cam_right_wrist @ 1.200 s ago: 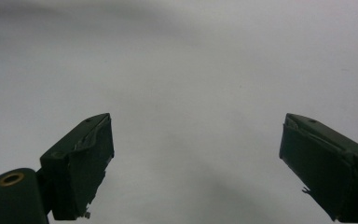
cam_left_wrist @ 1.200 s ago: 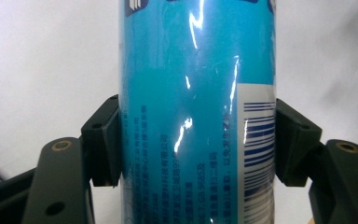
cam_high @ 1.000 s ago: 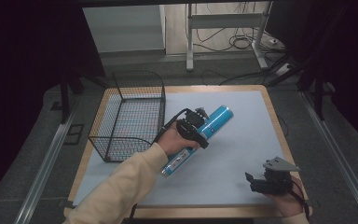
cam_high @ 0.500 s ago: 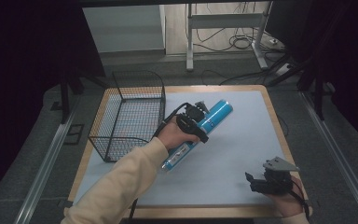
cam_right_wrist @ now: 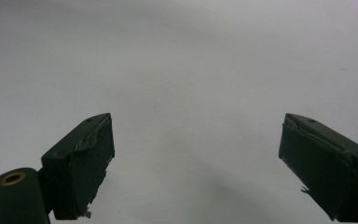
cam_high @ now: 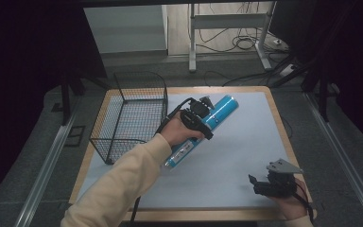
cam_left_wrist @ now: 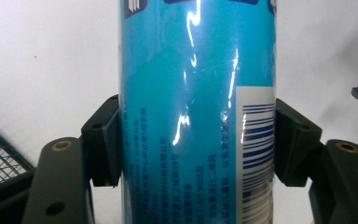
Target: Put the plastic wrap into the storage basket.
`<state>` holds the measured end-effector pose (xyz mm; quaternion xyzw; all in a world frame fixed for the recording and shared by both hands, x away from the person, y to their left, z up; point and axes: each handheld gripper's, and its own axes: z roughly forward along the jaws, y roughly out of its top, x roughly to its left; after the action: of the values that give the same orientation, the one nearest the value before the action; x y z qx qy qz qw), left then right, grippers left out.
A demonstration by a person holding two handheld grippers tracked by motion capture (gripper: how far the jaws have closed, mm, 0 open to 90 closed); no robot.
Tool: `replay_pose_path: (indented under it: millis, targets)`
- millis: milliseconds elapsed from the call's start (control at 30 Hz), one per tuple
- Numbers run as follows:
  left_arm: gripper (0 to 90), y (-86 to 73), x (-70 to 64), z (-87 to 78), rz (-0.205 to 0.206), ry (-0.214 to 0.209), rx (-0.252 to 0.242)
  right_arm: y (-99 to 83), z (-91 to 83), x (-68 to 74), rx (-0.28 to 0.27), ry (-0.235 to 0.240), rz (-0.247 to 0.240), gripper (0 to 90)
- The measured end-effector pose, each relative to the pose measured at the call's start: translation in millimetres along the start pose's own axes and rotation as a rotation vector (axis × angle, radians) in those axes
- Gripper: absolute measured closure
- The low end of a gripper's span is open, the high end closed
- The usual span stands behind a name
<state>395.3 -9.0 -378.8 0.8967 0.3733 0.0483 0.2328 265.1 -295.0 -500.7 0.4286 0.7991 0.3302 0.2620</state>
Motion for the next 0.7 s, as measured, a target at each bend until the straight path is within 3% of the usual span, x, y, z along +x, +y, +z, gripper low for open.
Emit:
replay_pose_path:
  millis: [700]
  targets:
    - [31.3,19.6,12.8,-18.3,-0.007,0.031,-0.007,-0.1,0.9,-0.6,0.003,0.001,0.002,10.7]
